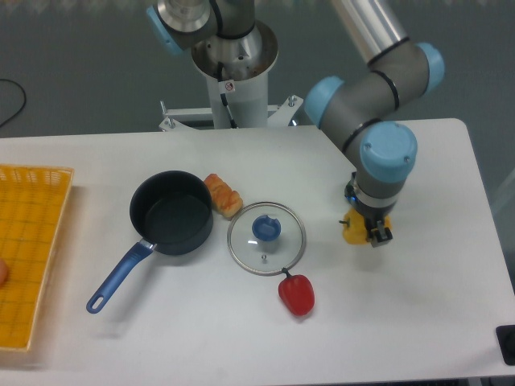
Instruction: Pick up the yellow pepper
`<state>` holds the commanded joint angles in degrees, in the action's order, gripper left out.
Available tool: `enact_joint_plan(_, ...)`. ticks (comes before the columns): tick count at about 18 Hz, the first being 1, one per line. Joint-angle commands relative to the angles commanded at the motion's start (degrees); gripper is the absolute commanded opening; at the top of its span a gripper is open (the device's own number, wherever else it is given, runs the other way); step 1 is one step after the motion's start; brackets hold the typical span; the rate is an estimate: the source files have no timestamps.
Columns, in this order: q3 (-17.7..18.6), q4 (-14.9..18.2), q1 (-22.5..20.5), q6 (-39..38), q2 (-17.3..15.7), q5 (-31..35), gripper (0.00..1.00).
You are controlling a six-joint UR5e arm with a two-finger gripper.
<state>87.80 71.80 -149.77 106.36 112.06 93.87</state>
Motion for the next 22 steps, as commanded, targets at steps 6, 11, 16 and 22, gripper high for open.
enact_joint_plan(6,0.17,4.13,5.53,-5.89,-3.78,-4.58,0.51)
enact_joint_plan(11,3.25,4.57,8.18,-8.53,-4.57,-4.49,0.52)
enact_joint_plan(16,3.52,5.01,7.56,-8.80,-5.45,-4.84,0.52)
enact_joint_plan(22,3.78,4.93,7.39,-8.80,-5.54,-4.93,0.52)
